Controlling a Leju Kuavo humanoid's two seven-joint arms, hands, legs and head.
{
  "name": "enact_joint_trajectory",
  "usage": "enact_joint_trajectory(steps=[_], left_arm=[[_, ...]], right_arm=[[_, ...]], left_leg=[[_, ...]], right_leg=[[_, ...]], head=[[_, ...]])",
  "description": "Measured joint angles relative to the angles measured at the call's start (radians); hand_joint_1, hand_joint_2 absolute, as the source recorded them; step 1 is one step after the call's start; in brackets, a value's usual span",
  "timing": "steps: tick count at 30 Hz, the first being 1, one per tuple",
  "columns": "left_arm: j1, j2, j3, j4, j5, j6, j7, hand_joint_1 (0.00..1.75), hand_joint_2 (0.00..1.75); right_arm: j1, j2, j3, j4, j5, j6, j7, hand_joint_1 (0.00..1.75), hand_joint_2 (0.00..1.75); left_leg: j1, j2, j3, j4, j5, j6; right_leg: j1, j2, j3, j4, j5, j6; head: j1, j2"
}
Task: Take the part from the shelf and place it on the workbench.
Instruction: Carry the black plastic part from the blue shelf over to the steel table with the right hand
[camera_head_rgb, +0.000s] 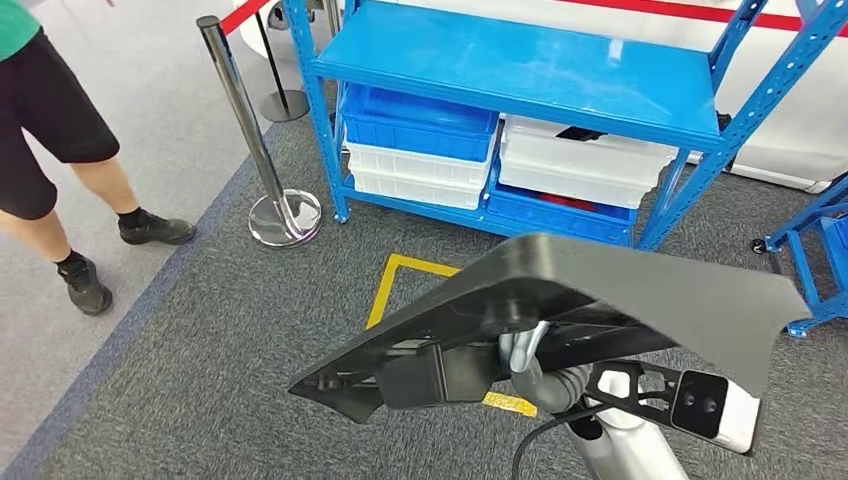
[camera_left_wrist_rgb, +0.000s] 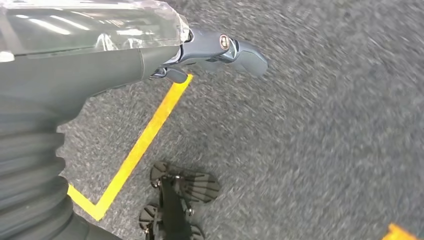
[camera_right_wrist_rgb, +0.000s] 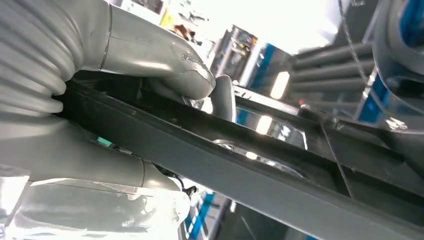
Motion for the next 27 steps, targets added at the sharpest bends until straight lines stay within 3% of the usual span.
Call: enact_joint_trajectory(steps=[2,3,5,7,8,9,11,12,13,15,17,19,21,23,24,25,27], left_arm=[[0.006,-0.002,0.002,0.0,0.006,0.011,0.001,0.0,1.75],[0.008,-0.004,0.003,0.0,0.007,0.015,0.002,0.0,1.75],[0.006,-0.007,0.004,0.0,0.005,0.015,0.002,0.0,1.75],[0.002,-0.008,0.004,0.0,-0.002,0.009,0.001,0.0,1.75],[0.002,-0.008,0.003,0.0,-0.006,0.004,0.0,0.0,1.75],[0.003,-0.009,0.003,0.0,-0.01,0.0,0.001,0.0,1.75],[0.005,-0.01,0.003,0.0,-0.014,-0.004,0.004,0.0,1.75],[0.004,-0.013,0.003,0.0,-0.015,-0.005,0.006,0.0,1.75],[0.002,-0.016,0.003,0.0,-0.015,-0.004,0.008,0.0,1.75],[0.001,-0.02,0.004,0.0,-0.012,-0.003,0.01,0.0,1.75],[0.005,-0.021,0.005,0.0,-0.01,-0.001,0.01,0.0,1.75],[0.009,-0.025,0.006,0.0,-0.01,0.0,0.008,0.0,1.75],[0.005,-0.028,0.006,0.001,-0.012,-0.001,0.004,0.0,1.75],[0.003,-0.031,0.006,0.001,-0.016,-0.001,-0.002,0.0,1.75],[0.005,-0.032,0.006,0.001,-0.017,0.0,-0.004,0.0,1.75],[0.007,-0.034,0.007,0.001,-0.016,0.002,-0.005,0.0,1.75],[0.009,-0.037,0.007,0.001,-0.011,0.012,-0.005,0.0,1.75]], right_arm=[[-0.017,-0.001,0.008,0.014,0.002,0.003,0.0,1.71,1.75],[-0.033,-0.003,0.013,0.024,-0.005,0.001,0.0,1.71,1.75],[-0.07,-0.018,0.025,0.042,-0.028,-0.013,0.0,1.71,1.75],[-0.096,-0.044,0.042,0.054,-0.048,-0.041,0.003,1.71,1.75],[-0.102,-0.058,0.051,0.058,-0.051,-0.055,0.004,1.71,1.75],[-0.104,-0.07,0.061,0.061,-0.045,-0.068,0.006,1.71,1.75],[-0.102,-0.084,0.084,0.069,-0.014,-0.082,0.005,1.71,1.75],[-0.1,-0.087,0.097,0.073,0.006,-0.083,0.003,1.71,1.75],[-0.097,-0.087,0.11,0.077,0.022,-0.081,0.002,1.71,1.75],[-0.089,-0.085,0.137,0.085,0.051,-0.072,0.001,1.71,1.75],[-0.08,-0.078,0.163,0.093,0.073,-0.064,0.0,1.71,1.75],[-0.075,-0.064,0.182,0.098,0.084,-0.059,0.0,1.71,1.75],[-0.07,-0.055,0.192,0.101,0.089,-0.05,0.0,1.71,1.75],[-0.064,-0.053,0.2,0.105,0.093,-0.039,0.001,1.71,1.75],[-0.059,-0.052,0.203,0.108,0.096,-0.035,0.002,1.71,1.75],[-0.053,-0.05,0.206,0.111,0.1,-0.034,0.002,1.71,1.75],[-0.04,-0.043,0.212,0.114,0.112,-0.033,0.002,1.71,1.75]], left_leg=[[0.001,-0.019,-0.005,-0.004,0.007,0.013],[0.002,-0.028,-0.006,-0.007,0.011,0.02],[0.004,-0.046,-0.011,-0.011,0.02,0.033],[0.001,-0.069,-0.018,-0.01,0.025,0.039],[0.0,-0.083,-0.02,-0.009,0.027,0.04],[-0.002,-0.098,-0.021,-0.007,0.028,0.04],[-0.004,-0.128,-0.022,-0.004,0.029,0.038],[-0.004,-0.141,-0.024,-0.002,0.03,0.036],[-0.004,-0.152,-0.027,0.0,0.032,0.033],[0.001,-0.173,-0.037,0.001,0.037,0.021],[0.004,-0.185,-0.043,-0.002,0.042,0.007],[0.0,-0.141,-0.062,0.033,0.017,-0.002],[0.002,-0.082,-0.115,0.146,-0.045,-0.009],[0.007,-0.065,-0.169,0.264,-0.092,-0.018],[0.01,-0.062,-0.174,0.281,-0.091,-0.022],[0.012,-0.058,-0.156,0.253,-0.072,-0.024],[0.013,-0.028,-0.076,0.113,-0.015,-0.024]], right_leg=[[-0.003,-0.002,-0.001,0.003,-0.003,0.012],[-0.005,0.016,-0.006,0.016,-0.015,0.017],[-0.01,0.072,-0.045,0.104,-0.072,0.025],[-0.01,0.102,-0.108,0.242,-0.135,0.025],[-0.01,0.105,-0.128,0.287,-0.144,0.024],[-0.009,0.107,-0.13,0.291,-0.133,0.021],[-0.008,0.123,-0.078,0.184,-0.062,0.01],[-0.009,0.146,-0.044,0.113,-0.033,0.003],[-0.009,0.166,-0.019,0.055,-0.013,-0.001],[-0.007,0.187,-0.003,0.012,-0.008,-0.004],[-0.007,0.165,0.0,0.0,-0.002,-0.007],[-0.012,0.139,0.005,-0.014,0.005,-0.015],[-0.012,0.109,0.007,-0.018,0.006,-0.02],[-0.01,0.077,0.006,-0.018,0.005,-0.021],[-0.009,0.063,0.006,-0.018,0.004,-0.021],[-0.009,0.049,0.006,-0.017,0.003,-0.019],[-0.009,0.024,0.008,-0.014,-0.001,-0.012]], head=[[0.0,0.0],[0.0,0.0],[0.0,0.0],[0.0,0.0],[0.0,0.0],[0.0,0.0],[0.0,0.0],[0.0,0.0],[0.0,0.0],[0.0,0.0],[0.0,0.0],[0.0,0.0],[0.0,0.0],[0.0,0.0],[0.0,0.0],[0.0,0.0],[0.0,0.0]])
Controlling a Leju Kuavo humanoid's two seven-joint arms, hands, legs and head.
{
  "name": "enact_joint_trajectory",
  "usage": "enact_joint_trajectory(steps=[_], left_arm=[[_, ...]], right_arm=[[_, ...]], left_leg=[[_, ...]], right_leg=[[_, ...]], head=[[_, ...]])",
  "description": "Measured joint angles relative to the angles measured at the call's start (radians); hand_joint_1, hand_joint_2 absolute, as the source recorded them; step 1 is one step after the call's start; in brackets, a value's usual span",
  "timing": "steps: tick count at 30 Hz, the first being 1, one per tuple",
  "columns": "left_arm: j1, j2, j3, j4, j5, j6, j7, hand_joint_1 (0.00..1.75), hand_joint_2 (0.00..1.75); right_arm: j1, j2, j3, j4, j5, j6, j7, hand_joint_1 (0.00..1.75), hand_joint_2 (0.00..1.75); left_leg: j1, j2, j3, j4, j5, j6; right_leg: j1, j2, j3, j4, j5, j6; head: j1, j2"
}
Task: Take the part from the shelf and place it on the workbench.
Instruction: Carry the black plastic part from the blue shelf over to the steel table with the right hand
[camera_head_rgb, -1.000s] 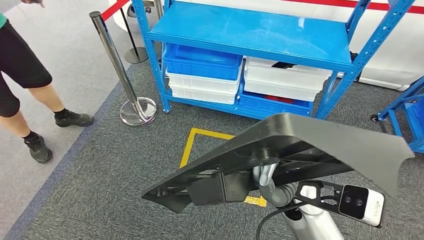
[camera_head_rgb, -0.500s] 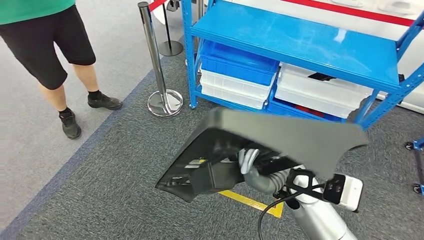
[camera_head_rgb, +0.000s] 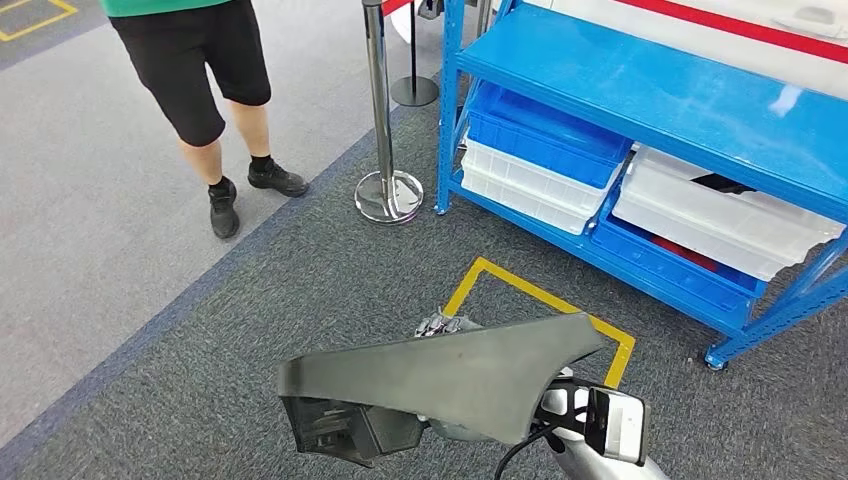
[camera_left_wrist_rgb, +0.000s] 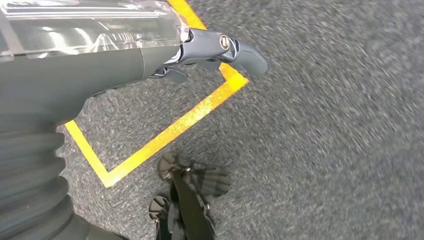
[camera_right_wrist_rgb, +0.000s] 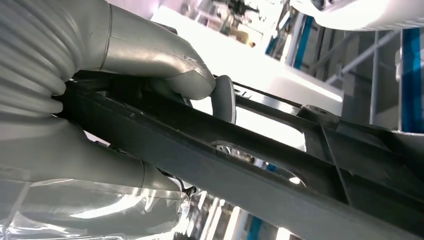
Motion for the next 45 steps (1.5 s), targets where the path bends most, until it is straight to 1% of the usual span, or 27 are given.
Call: enact_joint_trajectory(steps=[1,3,5,7,9,11,12,13,14,16,18,19,21,23,25,27,28,30,32,33,35,36,38,40,42,43,45], left_arm=[[0.0,-0.002,0.001,0.0,0.004,0.006,0.0,0.0,1.75],[0.0,-0.005,0.007,0.0,0.011,0.015,0.002,0.0,1.75],[0.003,-0.006,0.015,0.0,0.016,0.019,0.003,0.0,1.75],[0.006,-0.007,0.02,0.0,0.019,0.021,0.004,0.0,1.75],[0.003,-0.008,0.023,0.0,0.022,0.026,0.006,0.0,1.75],[0.001,-0.008,0.027,0.0,0.025,0.031,0.006,0.0,1.75],[0.002,-0.008,0.031,0.0,0.026,0.033,0.006,0.0,1.75],[0.003,-0.008,0.034,0.0,0.027,0.035,0.006,0.0,1.75],[0.005,-0.008,0.038,0.0,0.028,0.037,0.006,0.0,1.75],[0.005,-0.01,0.043,0.0,0.032,0.041,0.006,0.0,1.75],[0.005,-0.011,0.048,0.0,0.041,0.039,0.005,0.0,1.75],[0.006,-0.011,0.051,0.0,0.044,0.036,0.004,0.0,1.75],[0.011,-0.01,0.06,0.0,0.047,0.029,0.002,0.0,1.75],[0.013,-0.011,0.066,0.0,0.047,0.024,-0.002,0.0,1.75],[0.011,-0.011,0.067,0.0,0.047,0.021,-0.005,0.0,1.75],[0.009,-0.011,0.068,0.0,0.047,0.014,-0.007,0.0,1.75],[0.01,-0.011,0.068,0.0,0.046,0.01,-0.009,0.0,1.75],[0.011,-0.011,0.068,0.0,0.046,0.003,-0.015,0.0,1.75],[0.008,-0.011,0.068,0.0,0.046,0.0,-0.022,0.0,1.75],[0.007,-0.011,0.068,0.0,0.046,-0.001,-0.024,0.0,1.75],[0.008,-0.011,0.068,0.0,0.046,-0.001,-0.026,0.0,1.75],[0.009,-0.011,0.068,0.0,0.046,-0.001,-0.026,0.0,1.75],[0.009,-0.011,0.068,0.0,0.046,-0.003,-0.027,0.0,1.75],[0.005,-0.012,0.068,0.0,0.046,-0.008,-0.031,0.0,1.75],[0.003,-0.012,0.068,0.0,0.046,-0.014,-0.034,0.0,1.75],[0.003,-0.012,0.068,0.0,0.045,-0.015,-0.035,0.0,1.75],[0.004,-0.011,0.068,0.0,0.046,-0.014,-0.036,0.0,1.75]], right_arm=[[0.005,0.005,0.003,0.001,0.006,0.002,0.0,1.71,1.75],[0.011,0.014,0.007,0.001,0.014,0.01,0.0,1.71,1.75],[0.011,0.02,0.011,0.001,0.016,0.016,0.001,1.71,1.75],[0.011,0.025,0.015,0.002,0.014,0.019,0.002,1.71,1.75],[0.012,0.026,0.018,0.002,0.01,0.022,0.003,1.71,1.75],[0.017,0.026,0.018,0.004,0.004,0.028,0.003,1.71,1.75],[0.02,0.026,0.018,0.005,0.002,0.031,0.003,1.71,1.75],[0.023,0.026,0.019,0.005,0.001,0.033,0.003,1.71,1.75],[0.026,0.026,0.019,0.005,0.001,0.035,0.002,1.71,1.75],[0.029,0.027,0.019,0.004,0.006,0.036,0.001,1.71,1.75],[0.033,0.027,0.019,0.0,0.014,0.033,0.0,1.71,1.75],[0.036,0.027,0.019,-0.002,0.02,0.03,-0.001,1.71,1.75],[0.039,0.027,0.019,-0.004,0.029,0.023,-0.002,1.71,1.75],[0.042,0.027,0.019,-0.007,0.036,0.017,-0.002,1.71,1.75],[0.048,0.025,0.018,-0.01,0.039,0.014,-0.002,1.71,1.75],[0.057,0.022,0.018,-0.011,0.043,0.01,-0.002,1.71,1.75],[0.062,0.02,0.018,-0.011,0.047,0.006,-0.002,1.71,1.75],[0.071,0.016,0.017,-0.013,0.053,-0.001,-0.002,1.71,1.75],[0.08,0.013,0.016,-0.016,0.055,-0.003,-0.002,1.71,1.75],[0.083,0.012,0.016,-0.018,0.055,-0.003,-0.002,1.71,1.75],[0.086,0.01,0.016,-0.02,0.056,-0.003,-0.003,1.71,1.75],[0.087,0.009,0.016,-0.021,0.056,-0.003,-0.003,1.71,1.75],[0.09,0.007,0.015,-0.024,0.056,-0.003,-0.003,1.71,1.75],[0.097,0.003,0.013,-0.026,0.056,-0.001,-0.003,1.71,1.75],[0.105,-0.005,0.009,-0.026,0.05,0.003,-0.003,1.71,1.75],[0.107,-0.009,0.006,-0.026,0.044,0.006,-0.003,1.71,1.75],[0.105,-0.015,-0.002,-0.024,0.031,0.014,-0.003,1.71,1.75]], left_leg=[[-0.002,0.016,0.035,-0.064,0.02,0.005],[-0.008,0.029,0.061,-0.116,0.029,0.019],[-0.009,0.008,0.058,-0.116,0.033,0.033],[-0.006,-0.011,0.057,-0.121,0.039,0.046],[-0.006,-0.03,0.055,-0.124,0.044,0.055],[-0.008,-0.053,0.051,-0.123,0.046,0.059],[-0.01,-0.067,0.05,-0.122,0.047,0.06],[-0.01,-0.08,0.05,-0.121,0.048,0.06],[-0.011,-0.095,0.049,-0.119,0.048,0.059],[-0.011,-0.121,0.047,-0.114,0.048,0.055],[-0.008,-0.143,0.039,-0.11,0.051,0.045],[-0.006,-0.154,0.035,-0.111,0.054,0.037],[-0.005,-0.162,0.029,-0.112,0.056,0.025],[-0.009,-0.112,0.01,-0.073,0.031,0.017],[-0.007,-0.051,-0.042,0.043,-0.034,0.011],[-0.003,-0.036,-0.091,0.154,-0.077,0.004],[-0.001,-0.033,-0.091,0.161,-0.072,0.001],[0.002,-0.014,-0.028,0.058,-0.017,-0.001],[-0.004,0.023,0.045,-0.071,0.022,0.009],[-0.008,0.033,0.062,-0.103,0.027,0.017],[-0.012,0.021,0.062,-0.114,0.027,0.032],[-0.011,0.011,0.062,-0.117,0.029,0.038],[-0.008,-0.008,0.065,-0.124,0.034,0.05],[-0.007,-0.03,0.065,-0.127,0.038,0.058],[-0.008,-0.057,0.062,-0.126,0.039,0.061],[-0.009,-0.071,0.062,-0.124,0.039,0.061],[-0.009,-0.1,0.064,-0.12,0.038,0.059]], right_leg=[[0.002,-0.01,0.001,0.003,-0.003,0.005],[0.007,-0.026,0.003,0.006,-0.006,0.014],[0.007,-0.037,0.005,0.006,-0.008,0.025],[0.002,-0.005,-0.004,0.034,-0.034,0.035],[-0.002,0.054,-0.05,0.138,-0.096,0.038],[-0.002,0.079,-0.113,0.269,-0.15,0.038],[-0.002,0.082,-0.129,0.299,-0.151,0.036],[-0.002,0.084,-0.126,0.289,-0.132,0.034],[-0.002,0.089,-0.104,0.24,-0.097,0.03],[-0.002,0.128,-0.04,0.102,-0.031,0.021],[0.0,0.16,-0.009,0.027,-0.008,0.017],[0.001,0.162,-0.008,0.02,-0.01,0.016],[0.0,0.138,-0.004,0.012,-0.005,0.011],[-0.004,0.112,0.002,0.0,0.0,0.002],[-0.001,0.081,0.005,-0.004,0.0,-0.005],[0.002,0.049,0.005,-0.003,-0.003,-0.007],[0.002,0.034,0.005,-0.002,-0.004,-0.007],[0.002,0.008,0.009,-0.001,-0.008,-0.002],[0.007,-0.013,0.014,0.002,-0.015,0.007],[0.009,-0.022,0.016,0.003,-0.018,0.012],[0.011,-0.038,0.019,0.003,-0.019,0.021],[0.009,-0.036,0.021,0.005,-0.023,0.027],[0.003,0.006,0.008,0.043,-0.054,0.036],[-0.001,0.063,-0.048,0.164,-0.12,0.039],[-0.001,0.081,-0.112,0.289,-0.163,0.04],[-0.001,0.083,-0.124,0.304,-0.155,0.039],[-0.003,0.094,-0.09,0.217,-0.085,0.036]], head=[[0.0,0.0],[0.0,0.0],[0.0,0.0],[0.0,0.0],[0.0,0.0],[0.0,0.0],[0.0,0.0],[0.0,0.0],[0.0,0.0],[0.0,0.0],[0.0,0.0],[0.0,0.0],[0.0,0.0],[0.0,0.0],[0.0,0.0],[0.0,0.0],[0.0,0.0],[0.0,0.0],[0.0,0.0],[0.0,0.0],[0.0,0.0],[0.0,0.0],[0.0,0.0],[0.0,0.0],[0.0,0.0],[0.0,0.0],[0.0,0.0]])
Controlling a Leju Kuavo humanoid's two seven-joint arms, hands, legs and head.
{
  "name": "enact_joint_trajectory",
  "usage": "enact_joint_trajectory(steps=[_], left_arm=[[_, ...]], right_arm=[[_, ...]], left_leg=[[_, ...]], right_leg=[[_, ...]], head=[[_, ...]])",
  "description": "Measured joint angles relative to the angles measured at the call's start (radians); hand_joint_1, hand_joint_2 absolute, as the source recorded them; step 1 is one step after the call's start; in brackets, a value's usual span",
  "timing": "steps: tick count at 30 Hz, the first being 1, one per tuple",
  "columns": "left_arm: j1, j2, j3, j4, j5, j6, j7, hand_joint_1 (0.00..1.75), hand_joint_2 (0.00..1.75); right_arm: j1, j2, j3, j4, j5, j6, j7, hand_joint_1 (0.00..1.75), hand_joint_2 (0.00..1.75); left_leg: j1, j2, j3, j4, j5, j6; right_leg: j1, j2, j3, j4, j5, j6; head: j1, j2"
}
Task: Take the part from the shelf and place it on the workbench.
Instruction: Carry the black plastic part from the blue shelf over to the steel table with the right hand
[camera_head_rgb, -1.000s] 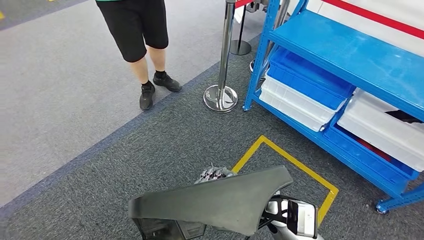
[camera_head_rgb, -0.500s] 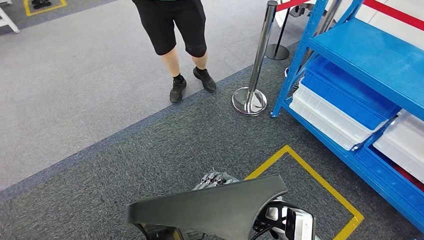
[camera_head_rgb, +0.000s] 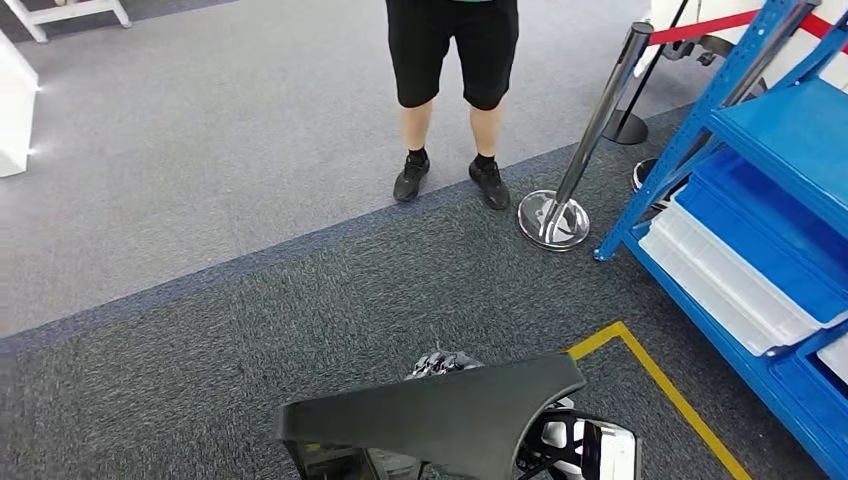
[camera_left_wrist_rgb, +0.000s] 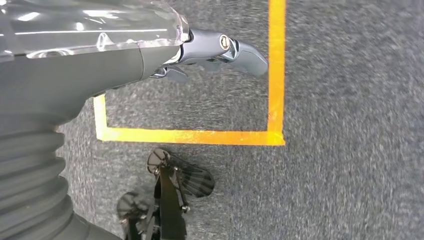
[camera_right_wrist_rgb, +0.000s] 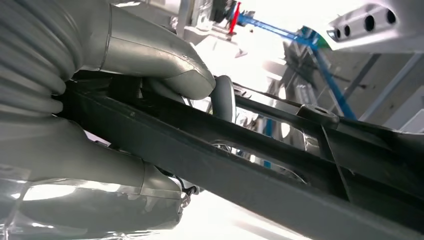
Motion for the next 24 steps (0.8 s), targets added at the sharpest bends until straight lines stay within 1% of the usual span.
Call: enact_joint_trajectory(steps=[1,2,3,4,5,6,7,8,9,10,11,12,13,14,15,16,17,18,19,20,21,22,23,24], left_arm=[[0.0,0.001,0.0,0.0,0.001,0.002,0.001,0.0,1.75],[-0.002,0.003,0.001,0.0,0.002,0.006,0.003,0.0,1.75],[-0.003,0.005,0.002,0.0,0.005,0.011,0.007,0.0,1.75],[-0.003,0.009,0.004,0.0,0.008,0.016,0.012,0.0,1.75],[-0.002,0.013,0.007,0.0,0.01,0.02,0.017,0.0,1.75],[0.0,0.018,0.01,0.0,0.011,0.021,0.021,0.0,1.75],[0.002,0.023,0.013,0.0,0.009,0.021,0.023,0.0,1.75],[0.003,0.029,0.015,0.0,0.004,0.019,0.024,0.0,1.75],[0.002,0.035,0.016,-0.001,-0.002,0.017,0.024,0.0,1.75],[0.0,0.04,0.016,-0.001,-0.011,0.015,0.025,0.0,1.75],[-0.002,0.046,0.016,-0.001,-0.02,0.014,0.028,0.0,1.75],[-0.003,0.05,0.015,-0.002,-0.029,0.014,0.032,0.0,1.75],[-0.003,0.054,0.015,-0.002,-0.037,0.014,0.039,0.0,1.75],[-0.002,0.059,0.015,-0.002,-0.044,0.017,0.046,0.0,1.75],[-0.001,0.062,0.015,-0.002,-0.049,0.021,0.055,0.0,1.75],[0.0,0.066,0.014,-0.002,-0.052,0.027,0.065,0.0,1.75],[-0.001,0.068,0.014,-0.002,-0.053,0.036,0.075,0.0,1.75],[-0.002,0.069,0.014,-0.002,-0.052,0.046,0.085,0.0,1.75],[-0.001,0.07,0.014,-0.003,-0.051,0.056,0.093,0.0,1.75],[0.0,0.07,0.014,-0.003,-0.047,0.065,0.098,0.0,1.75],[0.002,0.07,0.015,-0.003,-0.044,0.073,0.101,0.0,1.75],[0.004,0.069,0.015,-0.003,-0.039,0.079,0.103,0.0,1.75],[0.005,0.069,0.015,-0.003,-0.034,0.085,0.103,0.0,1.75],[0.004,0.068,0.016,-0.003,-0.03,0.089,0.103,0.0,1.75]], right_arm=[[-0.004,-0.002,-0.004,0.001,-0.006,0.003,0.0,1.71,1.75],[-0.008,-0.002,-0.007,0.004,-0.011,0.006,0.0,1.71,1.75],[-0.014,-0.003,-0.009,0.006,-0.015,0.009,0.0,1.71,1.75],[-0.02,-0.003,-0.011,0.01,-0.019,0.011,0.0,1.71,1.75],[-0.027,-0.003,-0.012,0.014,-0.022,0.014,0.0,1.71,1.75],[-0.034,-0.002,-0.012,0.018,-0.025,0.014,0.0,1.71,1.75],[-0.04,0.0,-0.013,0.021,-0.026,0.011,0.0,1.71,1.75],[-0.043,0.002,-0.014,0.022,-0.027,0.004,0.0,1.71,1.75],[-0.044,0.004,-0.016,0.023,-0.024,-0.005,0.0,1.71,1.75],[-0.042,0.006,-0.019,0.023,-0.02,-0.015,0.0,1.71,1.75],[-0.039,0.006,-0.023,0.023,-0.016,-0.024,0.0,1.71,1.75],[-0.035,0.006,-0.026,0.023,-0.013,-0.032,0.001,1.71,1.75],[-0.032,0.006,-0.03,0.021,-0.012,-0.038,0.002,1.71,1.75],[-0.031,0.006,-0.033,0.018,-0.012,-0.041,0.002,1.71,1.75],[-0.03,0.006,-0.037,0.015,-0.014,-0.042,0.003,1.71,1.75],[-0.03,0.006,-0.042,0.012,-0.018,-0.042,0.003,1.71,1.75],[-0.031,0.006,-0.046,0.01,-0.024,-0.038,0.004,1.71,1.75],[-0.033,0.006,-0.05,0.009,-0.032,-0.034,0.004,1.71,1.75],[-0.037,0.006,-0.053,0.009,-0.041,-0.028,0.005,1.71,1.75],[-0.041,0.006,-0.055,0.009,-0.05,-0.023,0.006,1.71,1.75],[-0.047,0.006,-0.056,0.01,-0.057,-0.018,0.006,1.71,1.75],[-0.053,0.006,-0.056,0.011,-0.063,-0.015,0.007,1.71,1.75],[-0.058,0.006,-0.056,0.012,-0.069,-0.012,0.007,1.71,1.75],[-0.062,0.006,-0.057,0.014,-0.073,-0.011,0.007,1.71,1.75]], left_leg=[[0.0,-0.013,-0.001,0.003,-0.001,-0.002],[0.0,-0.026,-0.003,0.008,-0.002,-0.007],[0.0,-0.038,-0.008,0.011,-0.002,-0.012],[0.001,-0.048,-0.013,0.012,0.0,-0.019],[0.002,-0.06,-0.018,0.011,0.002,-0.027],[0.005,-0.067,-0.022,0.009,0.004,-0.034],[0.006,-0.056,-0.025,0.014,0.001,-0.039],[0.005,-0.031,-0.035,0.034,-0.013,-0.043],[0.004,0.002,-0.055,0.077,-0.039,-0.047],[0.003,0.035,-0.084,0.142,-0.074,-0.05],[0.002,0.054,-0.119,0.216,-0.109,-0.053],[0.003,0.062,-0.149,0.279,-0.132,-0.056],[0.003,0.066,-0.162,0.31,-0.137,-0.057],[0.003,0.069,-0.153,0.298,-0.122,-0.057],[0.003,0.075,-0.124,0.246,-0.093,-0.056],[0.002,0.093,-0.081,0.169,-0.059,-0.053],[-0.003,0.118,-0.043,0.097,-0.035,-0.047],[-0.007,0.136,-0.017,0.046,-0.02,-0.038],[-0.012,0.148,-0.005,0.02,-0.015,-0.03],[-0.016,0.145,-0.006,0.015,-0.017,-0.021],[-0.015,0.132,-0.007,0.012,-0.014,-0.014],[-0.013,0.121,-0.007,0.008,-0.011,-0.009],[-0.011,0.11,-0.006,0.004,-0.007,-0.002],[-0.008,0.099,-0.004,0.0,-0.003,0.004]], right_leg=[[-0.002,0.023,0.031,-0.073,0.037,-0.003],[-0.005,0.047,0.057,-0.135,0.063,-0.004],[-0.006,0.066,0.073,-0.176,0.076,-0.005],[-0.004,0.076,0.077,-0.191,0.076,-0.007],[-0.002,0.069,0.077,-0.194,0.076,-0.009],[-0.001,0.058,0.078,-0.196,0.079,-0.015],[-0.001,0.045,0.08,-0.2,0.081,-0.022],[-0.001,0.031,0.082,-0.205,0.083,-0.029],[-0.001,0.016,0.084,-0.208,0.084,-0.035],[0.002,-0.001,0.085,-0.209,0.083,-0.039],[0.005,-0.018,0.084,-0.209,0.082,-0.042],[0.007,-0.035,0.084,-0.208,0.081,-0.044],[0.009,-0.051,0.085,-0.208,0.08,-0.045],[0.01,-0.065,0.085,-0.208,0.078,-0.045],[0.011,-0.078,0.087,-0.208,0.077,-0.044],[0.012,-0.09,0.09,-0.208,0.075,-0.042],[0.015,-0.1,0.093,-0.206,0.072,-0.039],[0.019,-0.109,0.094,-0.205,0.07,-0.035],[0.021,-0.118,0.096,-0.205,0.068,-0.031],[0.023,-0.127,0.097,-0.205,0.068,-0.027],[0.022,-0.136,0.098,-0.206,0.067,-0.022],[0.02,-0.13,0.099,-0.203,0.063,-0.017],[0.018,-0.109,0.095,-0.19,0.052,-0.011],[0.015,-0.079,0.08,-0.155,0.028,-0.007]], head=[[0.0,0.0],[0.0,0.0],[0.0,0.0],[0.0,0.0],[0.0,0.0],[0.0,0.0],[0.0,0.0],[0.0,0.0],[0.0,0.0],[0.0,0.0],[0.0,0.0],[0.0,0.0],[0.0,0.0],[0.0,0.0],[0.0,0.0],[0.0,0.0],[0.0,0.0],[0.0,0.0],[0.0,0.0],[0.0,0.0],[0.0,0.0],[0.0,0.0],[0.0,0.0],[0.0,0.0]])
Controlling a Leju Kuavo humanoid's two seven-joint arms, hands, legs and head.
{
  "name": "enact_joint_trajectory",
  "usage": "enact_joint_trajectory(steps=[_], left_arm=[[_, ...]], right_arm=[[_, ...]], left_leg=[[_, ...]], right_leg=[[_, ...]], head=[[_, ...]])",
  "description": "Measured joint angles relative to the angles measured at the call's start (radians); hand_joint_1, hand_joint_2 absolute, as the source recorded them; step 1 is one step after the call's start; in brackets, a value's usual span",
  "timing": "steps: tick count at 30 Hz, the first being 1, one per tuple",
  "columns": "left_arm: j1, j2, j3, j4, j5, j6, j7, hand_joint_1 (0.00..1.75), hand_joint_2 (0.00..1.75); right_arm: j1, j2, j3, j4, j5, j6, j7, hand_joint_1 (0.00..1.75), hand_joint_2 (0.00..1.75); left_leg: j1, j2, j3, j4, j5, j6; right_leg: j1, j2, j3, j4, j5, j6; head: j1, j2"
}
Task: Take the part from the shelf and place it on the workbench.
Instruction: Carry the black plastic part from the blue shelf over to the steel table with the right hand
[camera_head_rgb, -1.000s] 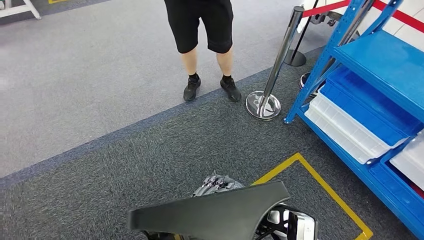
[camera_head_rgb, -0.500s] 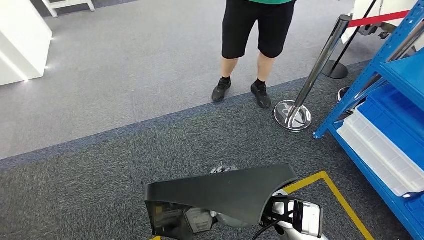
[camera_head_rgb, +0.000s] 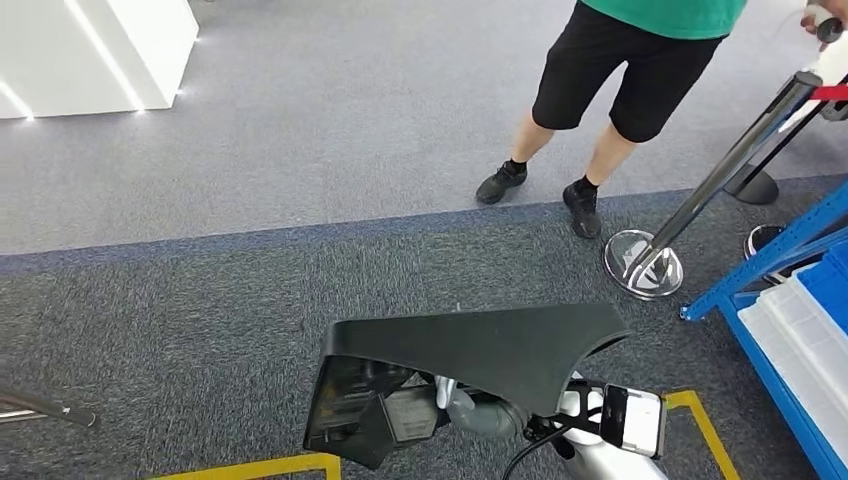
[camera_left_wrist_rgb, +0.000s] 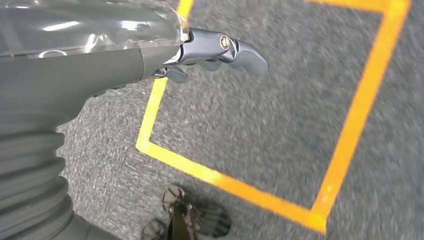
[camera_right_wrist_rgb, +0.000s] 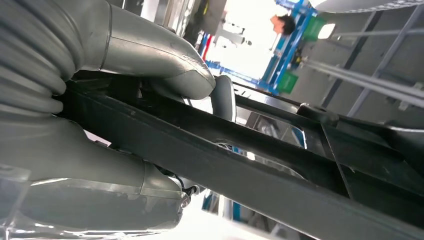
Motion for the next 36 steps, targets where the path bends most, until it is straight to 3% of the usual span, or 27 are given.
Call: enact_joint_trajectory(steps=[1,3,4,5,7,8,9,11,13,15,17,19,20,21,23,25,26,28,29,31,32,34,35,36], left_arm=[[-0.001,-0.001,0.001,0.0,0.004,0.002,-0.001,0.0,1.75],[-0.004,-0.002,0.004,0.0,0.008,0.004,-0.002,0.0,1.75],[-0.003,-0.004,0.005,0.0,0.009,0.004,-0.003,0.0,1.75],[-0.002,-0.005,0.006,0.0,0.01,0.003,-0.004,0.0,1.75],[0.0,-0.007,0.008,0.0,0.011,-0.003,-0.011,0.0,1.75],[0.0,-0.009,0.008,0.0,0.013,-0.007,-0.016,0.0,1.75],[-0.001,-0.01,0.008,0.0,0.014,-0.01,-0.02,0.0,1.75],[-0.001,-0.012,0.009,0.0,0.018,-0.013,-0.024,0.0,1.75],[0.004,-0.014,0.01,0.0,0.021,-0.012,-0.024,0.0,1.75],[0.008,-0.017,0.012,0.0,0.023,-0.009,-0.024,0.0,1.75],[0.006,-0.02,0.012,0.0,0.023,-0.008,-0.026,0.0,1.75],[0.004,-0.024,0.012,0.0,0.021,-0.01,-0.028,0.0,1.75],[0.006,-0.026,0.012,0.0,0.02,-0.012,-0.03,0.0,1.75],[0.008,-0.027,0.012,0.0,0.019,-0.013,-0.03,0.0,1.75],[0.009,-0.028,0.012,0.0,0.017,-0.015,-0.032,0.0,1.75],[0.008,-0.029,0.012,0.0,0.016,-0.017,-0.033,0.0,1.75],[0.008,-0.029,0.012,0.0,0.015,-0.017,-0.034,0.0,1.75],[0.011,-0.029,0.012,0.0,0.014,-0.018,-0.035,0.0,1.75],[0.013,-0.029,0.012,0.0,0.013,-0.019,-0.035,0.0,1.75],[0.011,-0.029,0.012,0.0,0.012,-0.021,-0.036,0.0,1.75],[0.009,-0.029,0.012,0.0,0.011,-0.022,-0.036,0.0,1.75],[0.005,-0.029,0.012,-0.001,0.01,-0.023,-0.036,0.0,1.75],[0.005,-0.029,0.012,-0.001,0.009,-0.023,-0.036,0.0,1.75],[0.005,-0.029,0.012,-0.001,0.009,-0.023,-0.035,0.0,1.75]], right_arm=[[-0.004,0.0,0.0,0.003,-0.003,0.001,0.0,1.71,1.75],[-0.008,0.0,0.0,0.011,-0.008,0.004,0.001,1.71,1.75],[-0.009,-0.001,0.0,0.015,-0.01,0.005,0.001,1.71,1.75],[-0.011,-0.001,0.0,0.019,-0.011,0.007,0.001,1.71,1.75],[-0.019,-0.001,0.001,0.024,-0.015,0.009,0.002,1.71,1.75],[-0.025,-0.001,0.001,0.027,-0.017,0.01,0.002,1.71,1.75],[-0.03,0.0,0.002,0.029,-0.021,0.011,0.003,1.71,1.75],[-0.04,0.0,0.002,0.032,-0.029,0.013,0.004,1.71,1.75],[-0.05,0.0,0.004,0.033,-0.036,0.015,0.004,1.71,1.75],[-0.062,0.0,0.006,0.034,-0.041,0.017,0.005,1.71,1.75],[-0.068,0.0,0.006,0.036,-0.046,0.016,0.005,1.71,1.75],[-0.069,0.0,0.007,0.038,-0.05,0.016,0.006,1.71,1.75],[-0.069,0.0,0.008,0.039,-0.05,0.015,0.006,1.71,1.75],[-0.069,0.0,0.008,0.04,-0.051,0.015,0.006,1.71,1.75],[-0.069,0.0,0.009,0.041,-0.052,0.015,0.006,1.71,1.75],[-0.072,0.0,0.009,0.041,-0.052,0.014,0.006,1.71,1.75],[-0.073,-0.001,0.01,0.041,-0.052,0.014,0.006,1.71,1.75],[-0.075,-0.001,0.011,0.041,-0.053,0.013,0.006,1.71,1.75],[-0.076,-0.001,0.011,0.041,-0.053,0.012,0.006,1.71,1.75],[-0.076,-0.002,0.011,0.04,-0.053,0.008,0.006,1.71,1.75],[-0.075,-0.004,0.011,0.04,-0.053,0.006,0.006,1.71,1.75],[-0.07,-0.011,0.011,0.04,-0.054,0.002,0.006,1.71,1.75],[-0.069,-0.013,0.011,0.04,-0.054,0.0,0.006,1.71,1.75],[-0.068,-0.016,0.011,0.04,-0.055,-0.001,0.006,1.71,1.75]], left_leg=[[0.001,-0.012,-0.001,-0.002,0.003,0.004],[0.0,-0.038,-0.004,-0.001,0.006,0.009],[-0.001,-0.053,-0.005,0.0,0.007,0.01],[-0.001,-0.067,-0.006,0.002,0.007,0.009],[0.0,-0.097,-0.006,0.008,0.006,0.007],[0.0,-0.11,-0.008,0.012,0.005,0.004],[-0.001,-0.123,-0.011,0.016,0.005,-0.001],[0.002,-0.146,-0.022,0.019,0.008,-0.014],[0.006,-0.16,-0.03,0.018,0.012,-0.028],[0.004,-0.118,-0.05,0.055,-0.012,-0.036],[0.005,-0.057,-0.103,0.168,-0.073,-0.042],[0.009,-0.036,-0.159,0.285,-0.118,-0.049],[0.011,-0.033,-0.164,0.299,-0.116,-0.051],[0.012,-0.028,-0.148,0.273,-0.096,-0.052],[0.011,0.0,-0.072,0.134,-0.038,-0.049],[0.003,0.025,-0.017,0.031,-0.009,-0.036],[-0.001,0.028,-0.01,0.015,-0.01,-0.028],[-0.001,0.007,-0.011,0.012,-0.006,-0.015],[0.001,-0.002,-0.009,0.009,-0.004,-0.01],[0.006,-0.021,-0.005,0.001,0.001,0.002],[0.005,-0.03,-0.005,0.001,0.002,0.006],[0.005,-0.054,-0.007,0.002,0.002,0.009],[0.004,-0.067,-0.007,0.003,0.002,0.009],[0.004,-0.081,-0.007,0.005,0.002,0.008]], right_leg=[[-0.003,0.034,-0.026,0.057,-0.032,0.003],[-0.005,0.065,-0.095,0.198,-0.093,0.005],[-0.005,0.067,-0.119,0.241,-0.102,0.006],[-0.006,0.068,-0.123,0.245,-0.089,0.006],[-0.009,0.082,-0.076,0.137,-0.014,0.003],[-0.012,0.108,-0.044,0.066,0.017,0.002],[-0.015,0.131,-0.02,0.01,0.038,0.001],[-0.014,0.158,-0.005,-0.031,0.043,-0.001],[-0.014,0.134,-0.004,-0.04,0.049,-0.01],[-0.017,0.106,0.001,-0.051,0.054,-0.024],[-0.013,0.075,0.004,-0.056,0.055,-0.033],[-0.009,0.043,0.003,-0.056,0.052,-0.035],[-0.008,0.027,0.004,-0.056,0.051,-0.035],[-0.007,0.013,0.005,-0.055,0.049,-0.033],[-0.005,-0.011,0.01,-0.055,0.044,-0.028],[-0.001,-0.031,0.015,-0.053,0.039,-0.019],[0.001,-0.039,0.016,-0.053,0.037,-0.015],[0.002,-0.053,0.02,-0.053,0.033,-0.004],[0.0,-0.044,0.02,-0.047,0.026,0.001],[-0.005,0.007,-0.009,0.021,-0.017,0.009],[-0.007,0.037,-0.038,0.084,-0.049,0.011],[-0.008,0.064,-0.109,0.217,-0.098,0.013],[-0.008,0.067,-0.126,0.244,-0.096,0.013],[-0.008,0.07,-0.124,0.23,-0.073,0.012]], head=[[0.0,0.0],[0.0,0.0],[0.0,0.0],[0.0,0.0],[0.0,0.0],[0.0,0.0],[0.0,0.0],[0.0,0.0],[0.0,0.0],[0.0,0.0],[0.0,0.0],[0.0,0.0],[0.0,0.0],[0.0,0.0],[0.0,0.0],[0.0,0.0],[0.0,0.0],[0.0,0.0],[0.0,0.0],[0.0,0.0],[0.0,0.0],[0.0,0.0],[0.0,0.0],[0.0,0.0]])
